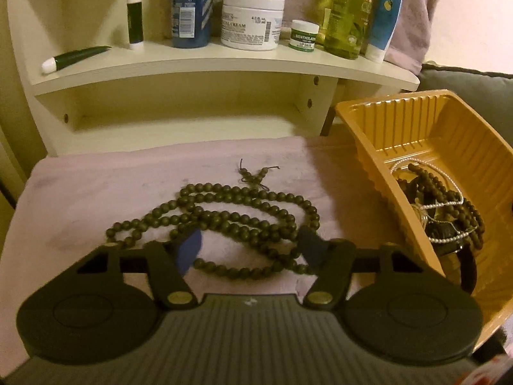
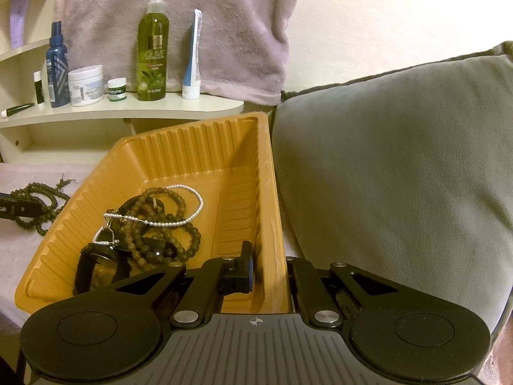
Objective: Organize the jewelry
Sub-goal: 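Return the left gripper to the long dark bead strand and grasp it, then lift the long dark bead strand high with the left gripper and lower it into the tray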
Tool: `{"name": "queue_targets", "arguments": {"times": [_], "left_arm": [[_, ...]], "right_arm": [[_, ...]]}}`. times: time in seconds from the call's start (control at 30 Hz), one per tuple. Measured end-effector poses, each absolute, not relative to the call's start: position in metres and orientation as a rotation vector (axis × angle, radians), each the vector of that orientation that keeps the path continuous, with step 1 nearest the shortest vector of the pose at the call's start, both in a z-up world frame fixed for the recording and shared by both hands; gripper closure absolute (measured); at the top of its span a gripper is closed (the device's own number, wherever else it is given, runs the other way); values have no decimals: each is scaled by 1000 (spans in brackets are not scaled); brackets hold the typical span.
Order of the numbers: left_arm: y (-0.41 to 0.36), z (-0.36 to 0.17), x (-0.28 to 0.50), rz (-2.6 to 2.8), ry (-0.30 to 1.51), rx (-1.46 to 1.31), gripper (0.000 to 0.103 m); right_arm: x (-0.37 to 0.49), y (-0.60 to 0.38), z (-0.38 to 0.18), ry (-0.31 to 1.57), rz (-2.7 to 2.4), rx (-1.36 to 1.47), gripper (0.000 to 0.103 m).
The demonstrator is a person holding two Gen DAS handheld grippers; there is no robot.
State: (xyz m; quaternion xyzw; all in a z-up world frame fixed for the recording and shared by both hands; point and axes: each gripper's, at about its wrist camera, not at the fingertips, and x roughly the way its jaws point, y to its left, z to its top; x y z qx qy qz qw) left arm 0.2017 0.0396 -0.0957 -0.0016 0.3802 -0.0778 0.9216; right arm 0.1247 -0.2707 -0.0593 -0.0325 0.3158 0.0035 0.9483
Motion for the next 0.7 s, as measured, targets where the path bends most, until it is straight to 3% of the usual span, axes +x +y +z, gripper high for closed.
{"name": "queue_targets", "arguments": {"times": [0.07, 0.37, 0.6, 0.7], "left_arm": [[42, -96, 205, -164, 784, -23, 64], [55, -102, 219, -137, 806, -98, 69], [61, -102, 220, -110, 810, -137, 94], [63, -101, 217, -106, 813, -148, 96]], "right_arm": [[125, -271, -59, 642, 7, -67, 97], [125, -272, -61, 644, 3, -65, 97], [125, -272, -61, 644, 3, -64, 97], [124, -272, -62, 642, 3, -65, 97]]}}
